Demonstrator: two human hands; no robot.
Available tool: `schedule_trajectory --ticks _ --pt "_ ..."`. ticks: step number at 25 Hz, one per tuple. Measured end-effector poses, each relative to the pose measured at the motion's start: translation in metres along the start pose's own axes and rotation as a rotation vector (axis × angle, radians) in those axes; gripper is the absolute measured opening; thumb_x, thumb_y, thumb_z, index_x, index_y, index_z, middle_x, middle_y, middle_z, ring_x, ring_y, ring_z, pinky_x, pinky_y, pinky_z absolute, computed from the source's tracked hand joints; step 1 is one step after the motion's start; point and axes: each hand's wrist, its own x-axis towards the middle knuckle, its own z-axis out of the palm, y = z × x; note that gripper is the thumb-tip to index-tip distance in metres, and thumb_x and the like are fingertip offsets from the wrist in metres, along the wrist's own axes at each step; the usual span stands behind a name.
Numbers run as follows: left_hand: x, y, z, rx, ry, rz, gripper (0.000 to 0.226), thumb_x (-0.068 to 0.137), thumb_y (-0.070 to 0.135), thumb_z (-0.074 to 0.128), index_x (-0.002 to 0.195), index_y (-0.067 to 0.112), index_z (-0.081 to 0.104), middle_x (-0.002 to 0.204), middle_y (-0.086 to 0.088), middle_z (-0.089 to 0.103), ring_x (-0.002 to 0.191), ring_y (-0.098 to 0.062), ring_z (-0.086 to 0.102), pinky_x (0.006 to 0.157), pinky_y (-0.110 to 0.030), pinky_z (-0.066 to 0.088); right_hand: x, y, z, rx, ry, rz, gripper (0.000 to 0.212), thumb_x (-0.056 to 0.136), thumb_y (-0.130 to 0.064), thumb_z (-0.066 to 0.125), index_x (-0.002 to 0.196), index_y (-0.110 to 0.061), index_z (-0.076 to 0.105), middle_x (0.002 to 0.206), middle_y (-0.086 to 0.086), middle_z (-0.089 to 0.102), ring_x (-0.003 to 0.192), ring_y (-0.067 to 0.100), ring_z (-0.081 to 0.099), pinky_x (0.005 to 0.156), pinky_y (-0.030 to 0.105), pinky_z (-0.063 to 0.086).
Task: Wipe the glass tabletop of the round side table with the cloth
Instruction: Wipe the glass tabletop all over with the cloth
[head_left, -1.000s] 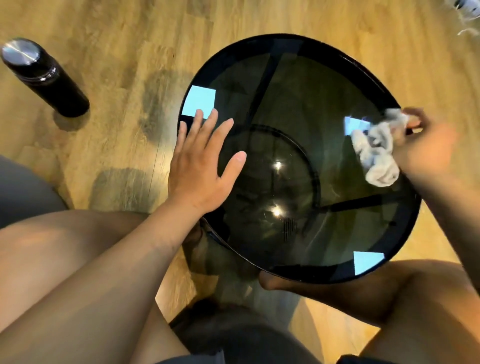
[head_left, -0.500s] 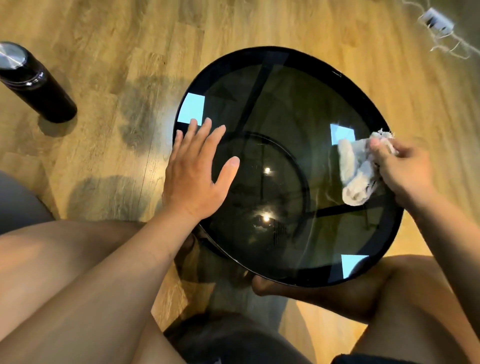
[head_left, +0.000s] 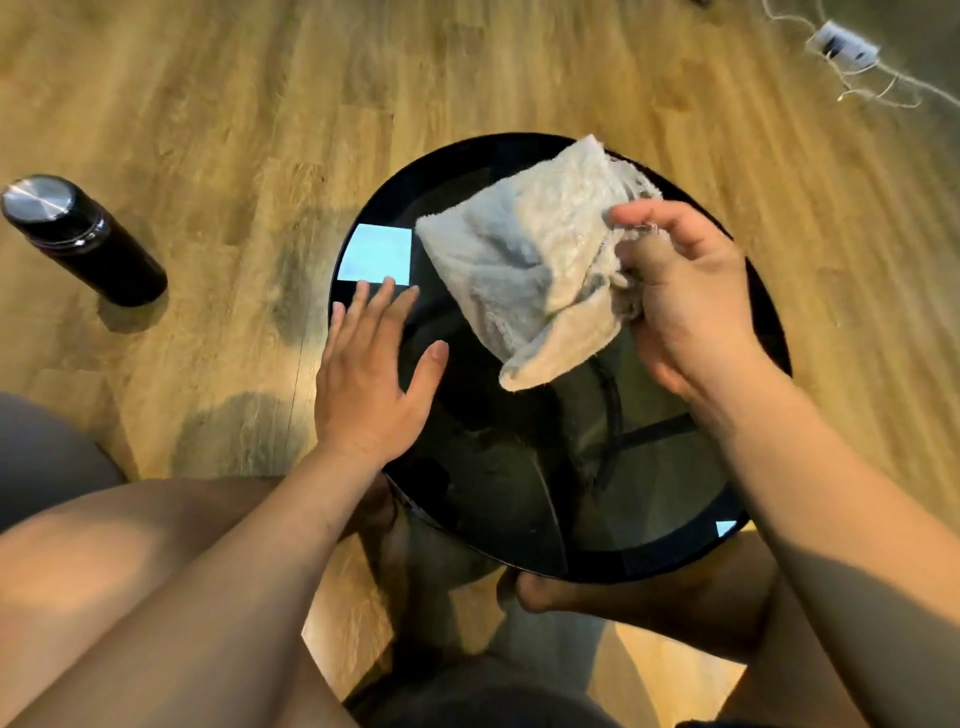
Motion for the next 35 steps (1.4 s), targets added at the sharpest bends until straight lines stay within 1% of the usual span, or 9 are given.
schedule_trajectory --ticks 4,7,10,13,19,23,29,31,35 --pt "0.000 0.000 0.000 0.030 -0.009 -0.010 0.065 0.093 0.057 0.026 0.147 0.023 0.038 0.158 -0.002 0.033 0.150 -0.020 0.018 0.123 -0.046 0.011 0.002 0.051 -0.046 -0.628 0.122 -0.127 0.024 0.090 -0.015 0.056 0.103 -0.029 0.070 0.110 0.003 0.067 0.094 0.020 0.068 0.084 0.043 0.057" --pt "0.000 0.000 0.000 0.026 -0.008 -0.004 0.064 0.094 0.057 0.027 0.146 0.023 0.039 0.157 -0.002 0.034 0.150 -0.020 0.019 0.123 -0.045 0.011 -0.011 0.071 -0.046 -0.902 0.036 -0.334 0.030 0.095 -0.021 0.056 0.123 -0.017 0.065 0.143 0.011 0.048 0.135 0.028 0.044 0.109 0.034 0.034" --pt "-0.002 0.000 0.000 0.031 -0.004 0.022 0.061 0.095 0.053 0.030 0.145 0.019 0.041 0.156 -0.005 0.037 0.149 -0.022 0.020 0.123 -0.045 0.012 -0.018 0.093 -0.006 -1.247 -0.245 -0.431 0.050 0.095 -0.052 0.046 0.140 -0.029 0.050 0.157 0.010 0.033 0.146 0.039 0.022 0.118 0.050 0.019" --pt "-0.002 -0.001 0.000 0.041 -0.010 0.034 0.061 0.096 0.051 0.031 0.145 0.017 0.042 0.156 -0.007 0.037 0.150 -0.024 0.019 0.123 -0.046 0.010 0.009 0.116 -0.016 -1.420 -0.366 -0.489 0.058 0.096 -0.058 0.023 0.149 -0.037 0.034 0.161 0.006 0.026 0.149 0.038 0.016 0.119 0.057 0.009" --pt "0.000 0.000 0.000 0.045 -0.003 0.021 0.060 0.096 0.051 0.031 0.146 0.019 0.040 0.156 -0.004 0.036 0.150 -0.023 0.018 0.123 -0.044 0.009 0.125 0.105 -0.146 -1.468 0.001 -0.087 0.066 0.083 -0.052 0.025 0.143 -0.028 0.036 0.151 0.025 0.031 0.131 0.045 0.041 0.105 0.052 0.039" --pt "-0.001 -0.001 0.001 0.012 0.016 0.016 0.060 0.096 0.050 0.031 0.147 0.019 0.038 0.157 -0.004 0.035 0.150 -0.022 0.018 0.123 -0.044 0.010 0.097 0.112 -0.073 -1.400 0.108 -0.277 0.050 0.096 -0.039 0.033 0.137 -0.015 0.047 0.139 0.023 0.049 0.117 0.048 0.049 0.092 0.053 0.044" --pt "-0.003 -0.002 0.001 -0.053 0.068 0.036 0.064 0.098 0.046 0.028 0.151 0.011 0.031 0.157 -0.009 0.034 0.149 -0.024 0.021 0.123 -0.043 0.011 -0.047 0.110 0.092 -1.147 -0.396 -0.711 0.037 0.087 -0.030 0.059 0.122 -0.018 0.066 0.129 0.008 0.060 0.108 0.040 0.051 0.087 0.047 0.047" --pt "-0.004 -0.002 0.002 -0.027 0.043 0.043 0.065 0.097 0.048 0.027 0.152 0.012 0.029 0.158 -0.008 0.032 0.150 -0.023 0.019 0.123 -0.043 0.010 -0.054 0.111 0.061 -1.120 -0.561 -0.841 0.036 0.087 -0.026 0.054 0.118 -0.016 0.070 0.130 0.008 0.062 0.105 0.041 0.053 0.084 0.048 0.050" --pt "-0.003 0.001 0.002 0.012 0.023 0.037 0.065 0.095 0.049 0.033 0.151 0.016 0.027 0.158 -0.005 0.032 0.150 -0.023 0.018 0.123 -0.045 0.011 0.044 0.113 -0.116 -1.350 -0.161 -0.549 0.051 0.088 -0.037 0.036 0.130 -0.021 0.060 0.145 0.017 0.048 0.103 0.048 0.056 0.084 0.052 0.052"
